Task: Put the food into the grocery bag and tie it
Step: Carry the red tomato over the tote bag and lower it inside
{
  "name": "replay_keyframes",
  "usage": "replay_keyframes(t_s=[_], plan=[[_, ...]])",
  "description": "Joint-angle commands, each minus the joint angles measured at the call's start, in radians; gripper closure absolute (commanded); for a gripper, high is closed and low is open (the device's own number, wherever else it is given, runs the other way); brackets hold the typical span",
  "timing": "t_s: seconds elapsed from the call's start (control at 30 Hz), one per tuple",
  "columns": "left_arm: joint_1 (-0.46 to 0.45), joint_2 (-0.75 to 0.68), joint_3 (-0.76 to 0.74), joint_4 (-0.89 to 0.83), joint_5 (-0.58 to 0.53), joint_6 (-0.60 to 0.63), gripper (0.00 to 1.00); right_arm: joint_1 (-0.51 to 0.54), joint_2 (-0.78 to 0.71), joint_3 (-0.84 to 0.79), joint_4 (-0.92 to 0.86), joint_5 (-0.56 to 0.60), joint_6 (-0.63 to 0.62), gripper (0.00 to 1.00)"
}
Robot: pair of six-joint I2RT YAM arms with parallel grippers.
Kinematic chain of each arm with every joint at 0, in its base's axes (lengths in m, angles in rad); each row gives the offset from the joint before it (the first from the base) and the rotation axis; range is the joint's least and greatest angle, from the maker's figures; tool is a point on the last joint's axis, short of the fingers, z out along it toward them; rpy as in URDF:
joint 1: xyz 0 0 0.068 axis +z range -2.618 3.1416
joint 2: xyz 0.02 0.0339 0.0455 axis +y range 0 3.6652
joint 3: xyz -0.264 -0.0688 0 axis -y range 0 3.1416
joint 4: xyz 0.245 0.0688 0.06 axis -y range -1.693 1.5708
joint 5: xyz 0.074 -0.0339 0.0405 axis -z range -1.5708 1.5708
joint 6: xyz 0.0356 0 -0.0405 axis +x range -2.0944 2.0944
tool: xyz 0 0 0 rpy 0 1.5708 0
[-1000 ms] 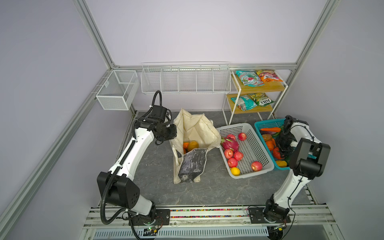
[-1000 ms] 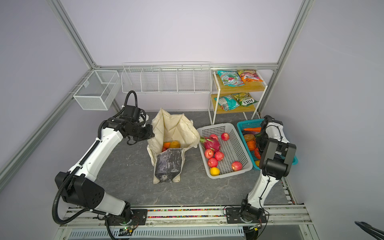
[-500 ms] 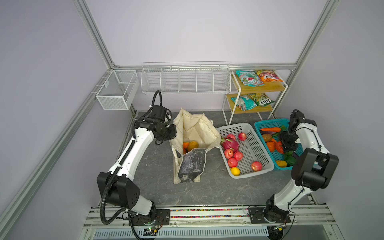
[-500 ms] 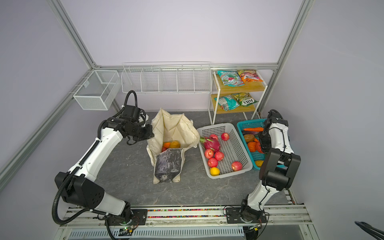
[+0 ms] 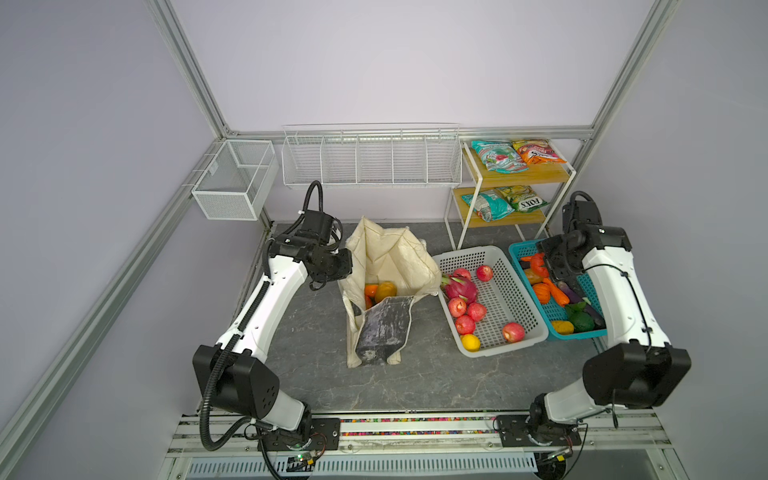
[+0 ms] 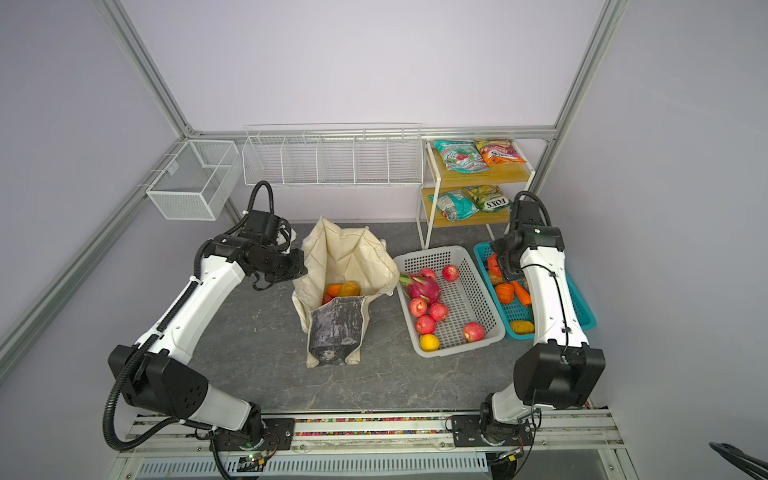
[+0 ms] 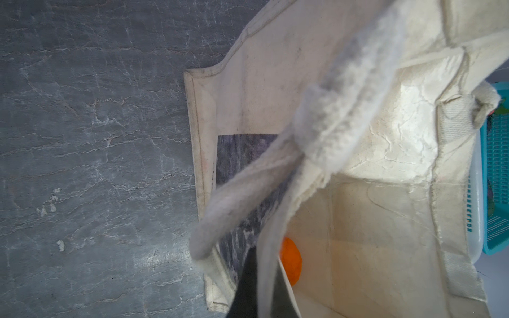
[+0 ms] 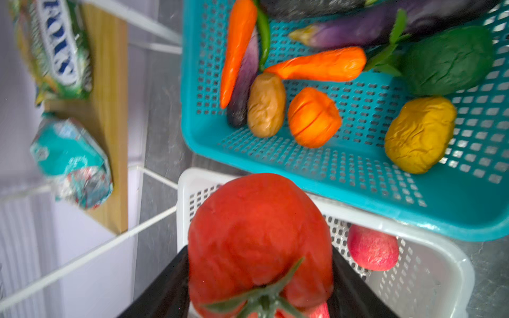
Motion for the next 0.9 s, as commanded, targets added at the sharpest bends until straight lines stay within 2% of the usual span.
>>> replay_keyframes(t_s=[0.0, 0.2, 0.33, 0.43, 0.53, 0.67, 0.87], plan=[[0.005, -0.026, 0.022, -0.024, -0.016, 0.007, 1.00, 0.135, -0.034, 0.063, -0.048, 0.033, 0.010, 0.31], [0.006, -0.025, 0.026, -0.034, -0.008, 0.015, 1.00, 0.471, 0.016, 0.172, -0.018, 0.121, 0.023, 0.31], [0.006, -0.014, 0.048, -0.049, -0.011, 0.027, 1.00, 0.683, 0.162, 0.339, 0.024, 0.123, -0.055, 0.31], [0.006, -0.011, 0.057, -0.057, -0.016, 0.038, 1.00, 0.784, 0.318, 0.508, 0.033, 0.072, -0.150, 0.30], [0.006, -0.013, 0.062, -0.061, -0.017, 0.045, 1.00, 0.831, 0.475, 0.670, 0.011, 0.012, -0.212, 0.29], [0.006, -0.011, 0.070, -0.066, -0.017, 0.051, 1.00, 0.845, 0.639, 0.799, -0.004, -0.095, -0.221, 0.29], [0.022, -0.018, 0.085, -0.071, -0.013, 0.052, 1.00, 0.869, 0.766, 0.831, 0.001, -0.203, -0.211, 0.30]])
